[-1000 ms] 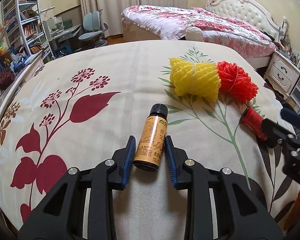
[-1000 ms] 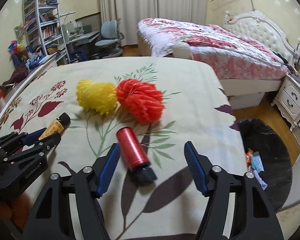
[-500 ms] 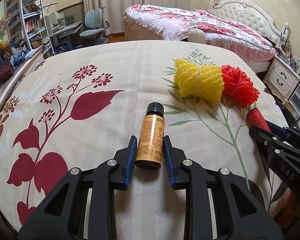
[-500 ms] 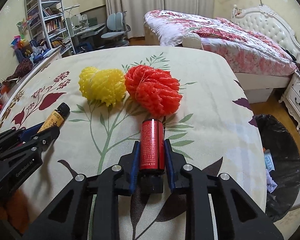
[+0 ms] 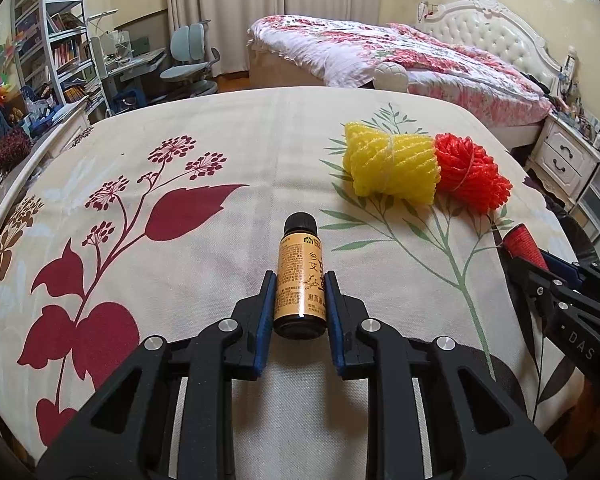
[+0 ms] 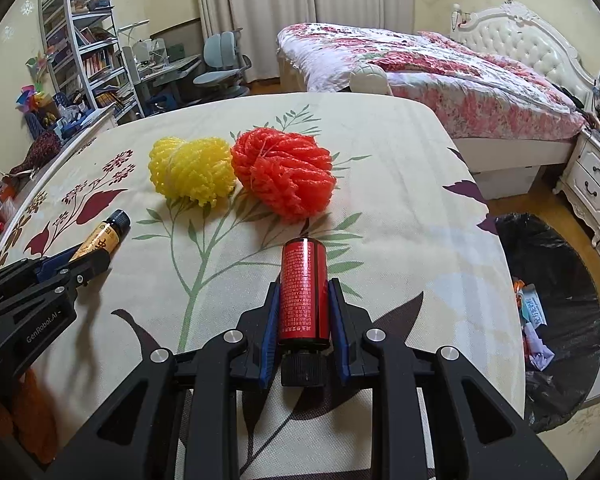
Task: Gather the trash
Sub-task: 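Lift the amber and red bottles off the bed with both tools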
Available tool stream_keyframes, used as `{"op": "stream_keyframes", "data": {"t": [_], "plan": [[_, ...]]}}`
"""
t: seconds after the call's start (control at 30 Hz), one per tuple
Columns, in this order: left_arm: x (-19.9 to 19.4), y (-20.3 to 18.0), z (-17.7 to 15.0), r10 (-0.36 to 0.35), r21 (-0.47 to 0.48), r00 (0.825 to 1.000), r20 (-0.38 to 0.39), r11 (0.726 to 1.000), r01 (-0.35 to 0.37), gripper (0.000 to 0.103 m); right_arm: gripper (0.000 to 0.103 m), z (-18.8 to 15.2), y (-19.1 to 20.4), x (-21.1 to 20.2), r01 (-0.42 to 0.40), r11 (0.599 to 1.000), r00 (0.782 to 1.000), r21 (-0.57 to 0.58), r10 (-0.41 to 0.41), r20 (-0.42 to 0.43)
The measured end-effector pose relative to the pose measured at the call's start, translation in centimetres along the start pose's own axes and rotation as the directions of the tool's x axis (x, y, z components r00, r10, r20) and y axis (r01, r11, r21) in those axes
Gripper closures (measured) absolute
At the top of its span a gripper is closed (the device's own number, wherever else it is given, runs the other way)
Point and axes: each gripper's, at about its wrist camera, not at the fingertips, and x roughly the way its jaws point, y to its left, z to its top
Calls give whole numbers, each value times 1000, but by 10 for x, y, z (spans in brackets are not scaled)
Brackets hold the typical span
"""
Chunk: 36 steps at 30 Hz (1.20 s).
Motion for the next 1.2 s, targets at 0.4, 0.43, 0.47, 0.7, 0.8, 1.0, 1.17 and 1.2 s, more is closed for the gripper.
{"op": "stream_keyframes", "data": {"t": [0.4,0.43,0.47,0.7,0.8,1.0,1.17,1.2], "plan": [[8,6,2,-27,-37,999,-40,999,25,58,78,0,3,1,5,1000,1000,-8,-5,-1],[9,6,3,-25,-38,999,-41,999,24,57,78,0,3,1,6,1000,1000,-7,-6,-1],[10,6,4,-24,-40,999,-42,999,22,57,78,0,3,1,5,1000,1000,-7,-5,-1],[12,4,5,-15,-28,1000,-26,1000,14,80,78,0,4,0,4,1000,1000,-7,-4,0],[10,-1,4,-3,0,1000,-18,1000,3,80,78,0,4,0,5,1000,1000,-8,-5,0],[5,-2,4,4,-4,1000,-5,1000,-4,80,78,1,5,-2,5,1000,1000,2,-5,7],[-1,-6,2,-12,-11,1000,1,1000,12,80,78,0,3,-7,10,1000,1000,10,-11,16],[-3,-8,2,-15,-6,1000,4,1000,15,80,78,-1,1,-8,12,1000,1000,13,-12,17]]}}
